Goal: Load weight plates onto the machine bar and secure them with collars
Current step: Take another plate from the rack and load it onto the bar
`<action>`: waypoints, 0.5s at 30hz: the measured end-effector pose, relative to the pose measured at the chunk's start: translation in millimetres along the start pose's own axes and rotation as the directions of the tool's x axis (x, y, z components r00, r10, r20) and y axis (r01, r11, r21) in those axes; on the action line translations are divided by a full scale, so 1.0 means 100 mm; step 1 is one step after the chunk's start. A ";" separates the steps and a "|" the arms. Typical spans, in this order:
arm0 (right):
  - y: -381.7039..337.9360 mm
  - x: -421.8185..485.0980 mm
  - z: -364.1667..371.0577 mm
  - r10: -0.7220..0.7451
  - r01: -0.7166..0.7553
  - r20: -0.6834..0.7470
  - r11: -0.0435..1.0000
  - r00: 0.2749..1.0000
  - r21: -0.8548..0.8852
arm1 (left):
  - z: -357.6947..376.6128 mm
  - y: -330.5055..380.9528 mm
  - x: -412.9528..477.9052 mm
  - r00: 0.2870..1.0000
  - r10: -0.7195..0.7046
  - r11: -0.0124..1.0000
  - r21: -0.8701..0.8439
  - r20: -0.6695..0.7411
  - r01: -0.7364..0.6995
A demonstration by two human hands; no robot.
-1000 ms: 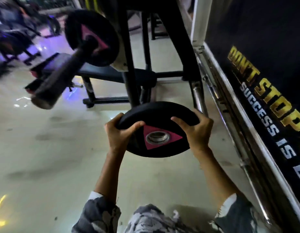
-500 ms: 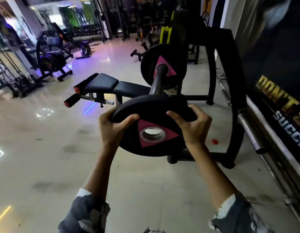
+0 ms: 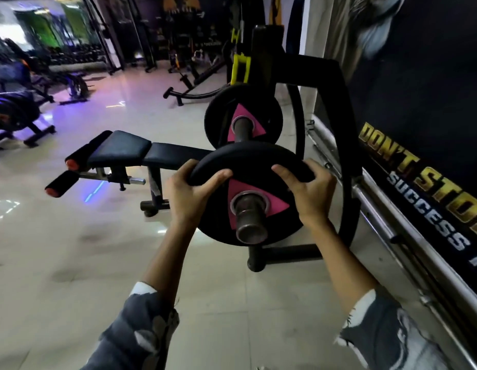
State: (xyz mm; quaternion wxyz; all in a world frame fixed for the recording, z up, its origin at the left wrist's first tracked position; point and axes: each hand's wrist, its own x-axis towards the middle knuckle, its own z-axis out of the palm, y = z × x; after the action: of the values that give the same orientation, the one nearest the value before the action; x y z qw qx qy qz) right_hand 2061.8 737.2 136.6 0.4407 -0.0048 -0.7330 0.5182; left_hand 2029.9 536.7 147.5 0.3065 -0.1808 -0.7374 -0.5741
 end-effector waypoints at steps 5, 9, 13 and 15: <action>0.28 0.40 0.30 0.029 -0.030 0.026 0.999 0.999 0.029 | 0.18 -0.29 0.44 0.998 0.070 0.997 0.022 -0.001 -0.070; 0.57 0.76 0.60 0.043 -0.049 0.052 0.993 0.998 0.112 | 0.39 -0.55 0.82 0.995 0.097 0.989 0.113 0.000 -0.097; 0.90 1.19 0.93 0.056 -0.080 0.153 0.985 0.987 0.150 | 0.63 -0.86 1.31 0.997 0.078 0.977 0.198 0.007 -0.078; 1.05 1.41 1.09 0.037 -0.061 0.181 0.989 0.983 0.132 | 0.75 -1.02 1.53 0.997 0.077 0.970 0.228 0.022 -0.080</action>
State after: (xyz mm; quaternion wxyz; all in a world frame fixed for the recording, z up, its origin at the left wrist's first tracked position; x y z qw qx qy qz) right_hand 1856.9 768.9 138.8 0.3597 0.0537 -0.7319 0.5762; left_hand 1834.5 567.2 162.1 0.3429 -0.1768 -0.7929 -0.4716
